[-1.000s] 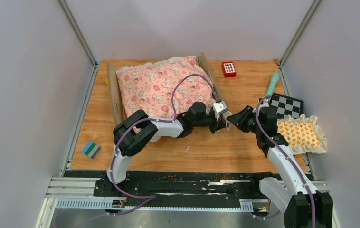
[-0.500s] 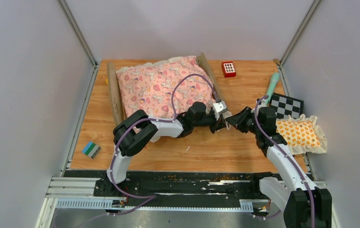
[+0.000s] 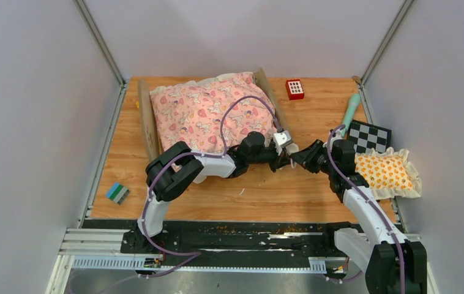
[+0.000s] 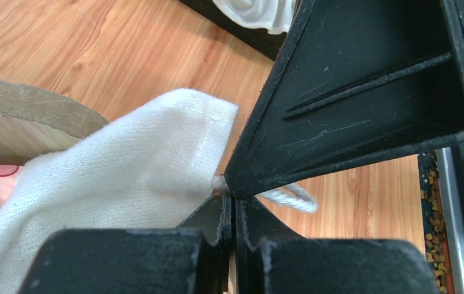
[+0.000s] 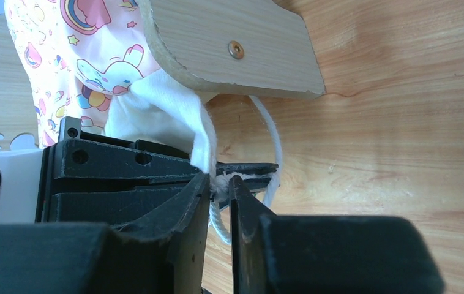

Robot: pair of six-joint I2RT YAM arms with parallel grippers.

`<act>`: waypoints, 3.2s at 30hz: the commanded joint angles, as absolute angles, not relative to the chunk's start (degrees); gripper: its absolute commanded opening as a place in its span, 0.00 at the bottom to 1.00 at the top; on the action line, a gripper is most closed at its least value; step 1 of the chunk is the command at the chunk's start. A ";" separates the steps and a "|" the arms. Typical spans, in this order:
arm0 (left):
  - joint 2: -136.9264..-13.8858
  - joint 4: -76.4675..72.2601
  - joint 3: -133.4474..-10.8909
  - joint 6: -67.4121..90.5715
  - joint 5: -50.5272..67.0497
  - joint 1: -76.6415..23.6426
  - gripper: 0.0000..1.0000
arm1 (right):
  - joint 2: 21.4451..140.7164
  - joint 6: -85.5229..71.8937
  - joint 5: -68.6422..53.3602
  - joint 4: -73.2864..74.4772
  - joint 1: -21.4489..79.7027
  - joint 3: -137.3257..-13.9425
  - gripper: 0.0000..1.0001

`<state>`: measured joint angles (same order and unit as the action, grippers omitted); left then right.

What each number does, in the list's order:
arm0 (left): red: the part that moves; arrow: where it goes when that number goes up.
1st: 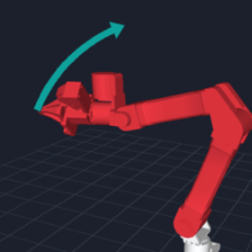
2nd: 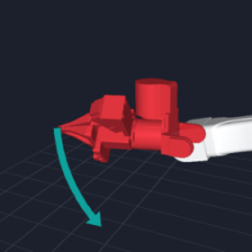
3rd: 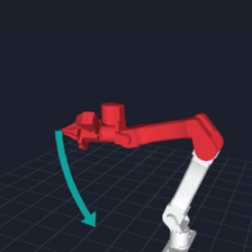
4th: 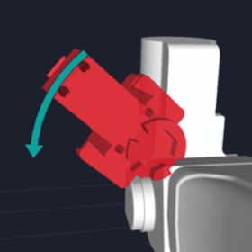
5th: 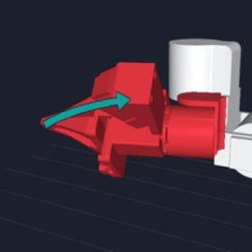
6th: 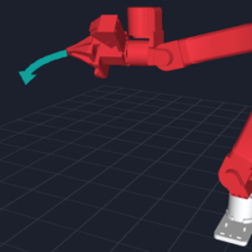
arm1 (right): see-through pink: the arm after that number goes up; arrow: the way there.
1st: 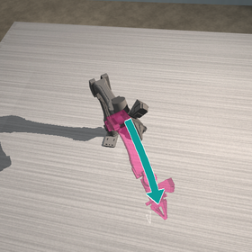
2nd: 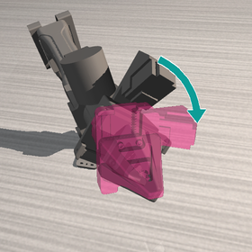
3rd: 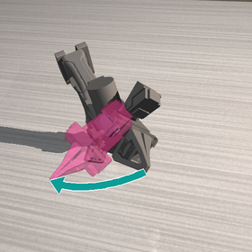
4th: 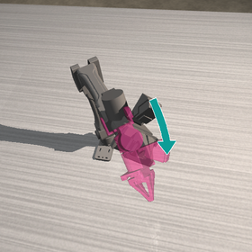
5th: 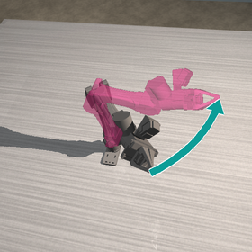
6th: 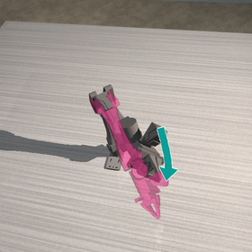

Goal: Set up the pet bed
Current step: Tie the ropes to the bed frame.

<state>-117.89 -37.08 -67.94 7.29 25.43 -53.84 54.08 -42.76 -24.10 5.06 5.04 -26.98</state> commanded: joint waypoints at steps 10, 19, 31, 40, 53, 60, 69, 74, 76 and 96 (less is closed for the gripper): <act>-116.97 -41.57 -66.99 8.00 26.27 -53.53 0.00 | 51.56 -45.08 -22.80 1.15 5.01 -26.20 0.36; -116.89 -41.81 -66.71 8.02 26.37 -53.49 0.00 | 49.91 -47.35 -20.51 0.60 5.01 -25.18 0.28; -117.04 -42.19 -66.71 8.24 26.54 -53.43 0.00 | 50.88 -47.19 -20.01 1.52 5.01 -25.45 0.19; -117.25 -42.27 -66.98 8.34 26.54 -53.48 0.00 | 52.75 -46.74 -22.20 0.58 5.01 -25.58 0.20; -117.55 -42.28 -67.17 8.39 26.94 -53.43 0.00 | 52.88 -46.62 -23.80 -1.36 5.00 -25.19 0.24; -117.51 -42.34 -67.03 8.52 26.88 -53.48 0.00 | 52.51 -46.73 -23.63 -1.58 5.01 -24.80 0.02; -117.10 -42.08 -66.41 8.70 26.13 -53.44 0.11 | 48.93 -46.12 -19.89 1.89 5.01 -25.05 0.00; -116.84 -42.10 -65.86 8.53 26.03 -53.44 0.18 | 48.18 -46.15 -19.25 2.24 5.01 -25.05 0.00; -116.85 -42.10 -65.70 8.53 26.09 -53.44 0.17 | 48.14 -46.21 -19.23 2.33 5.01 -25.06 0.00; -115.17 -42.32 -63.07 8.44 26.46 -53.08 0.17 | 47.90 -45.83 -18.63 2.70 5.01 -25.37 0.00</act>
<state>-117.80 -41.65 -64.23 8.47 26.28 -53.45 49.21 -46.41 -19.51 4.05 5.06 -25.08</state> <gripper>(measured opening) 0.173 0.022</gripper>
